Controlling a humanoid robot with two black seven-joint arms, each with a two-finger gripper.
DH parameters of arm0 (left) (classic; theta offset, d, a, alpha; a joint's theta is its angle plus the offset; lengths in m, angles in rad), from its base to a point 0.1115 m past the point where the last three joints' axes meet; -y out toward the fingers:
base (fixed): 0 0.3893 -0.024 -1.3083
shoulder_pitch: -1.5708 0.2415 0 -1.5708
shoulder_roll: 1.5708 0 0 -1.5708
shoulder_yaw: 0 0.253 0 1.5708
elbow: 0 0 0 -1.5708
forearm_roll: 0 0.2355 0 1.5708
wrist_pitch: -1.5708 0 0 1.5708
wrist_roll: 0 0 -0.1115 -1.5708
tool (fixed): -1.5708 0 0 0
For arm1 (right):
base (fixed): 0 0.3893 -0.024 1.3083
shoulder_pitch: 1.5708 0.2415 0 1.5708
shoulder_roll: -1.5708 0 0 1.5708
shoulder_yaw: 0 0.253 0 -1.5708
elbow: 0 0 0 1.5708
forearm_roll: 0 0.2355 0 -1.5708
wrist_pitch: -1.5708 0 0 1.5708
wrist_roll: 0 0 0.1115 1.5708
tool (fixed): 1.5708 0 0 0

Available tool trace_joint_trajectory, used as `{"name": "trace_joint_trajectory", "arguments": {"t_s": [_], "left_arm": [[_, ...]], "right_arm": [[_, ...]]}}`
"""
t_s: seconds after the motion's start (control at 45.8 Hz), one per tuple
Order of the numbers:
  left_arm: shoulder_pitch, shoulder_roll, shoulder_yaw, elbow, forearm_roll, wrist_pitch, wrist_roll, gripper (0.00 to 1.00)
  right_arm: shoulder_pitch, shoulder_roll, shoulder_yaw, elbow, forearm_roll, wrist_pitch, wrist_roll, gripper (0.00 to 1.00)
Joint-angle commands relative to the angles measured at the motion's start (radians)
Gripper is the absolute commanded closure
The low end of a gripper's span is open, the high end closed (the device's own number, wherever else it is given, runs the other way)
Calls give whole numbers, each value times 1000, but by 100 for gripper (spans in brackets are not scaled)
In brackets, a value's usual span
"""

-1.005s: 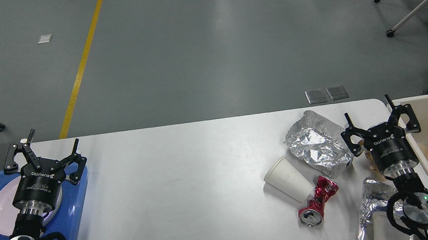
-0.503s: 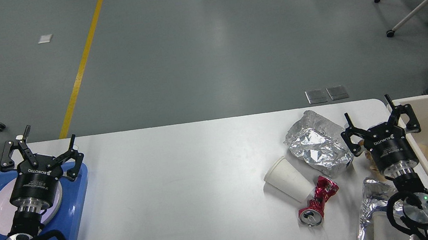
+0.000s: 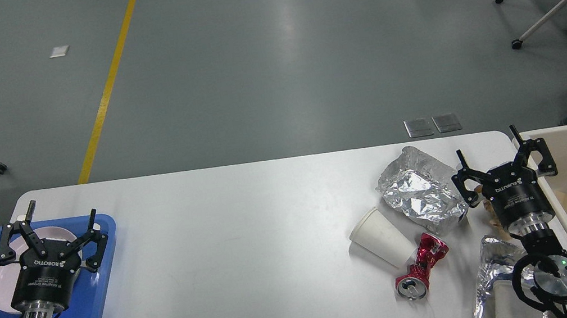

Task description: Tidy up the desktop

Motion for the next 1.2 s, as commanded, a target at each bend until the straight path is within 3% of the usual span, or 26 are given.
{"name": "trace_joint_trajectory", "arguments": {"t_s": [0.0,1.18], "left_arm": [[-3,0,-1,3,10,2,0,3],[-5,2,-1,3,-4,-2,0,3]], "right_arm": [[0,0,0,1,1,0,0,0],[38,-15,3,0,35,-3,-12,0]]}}
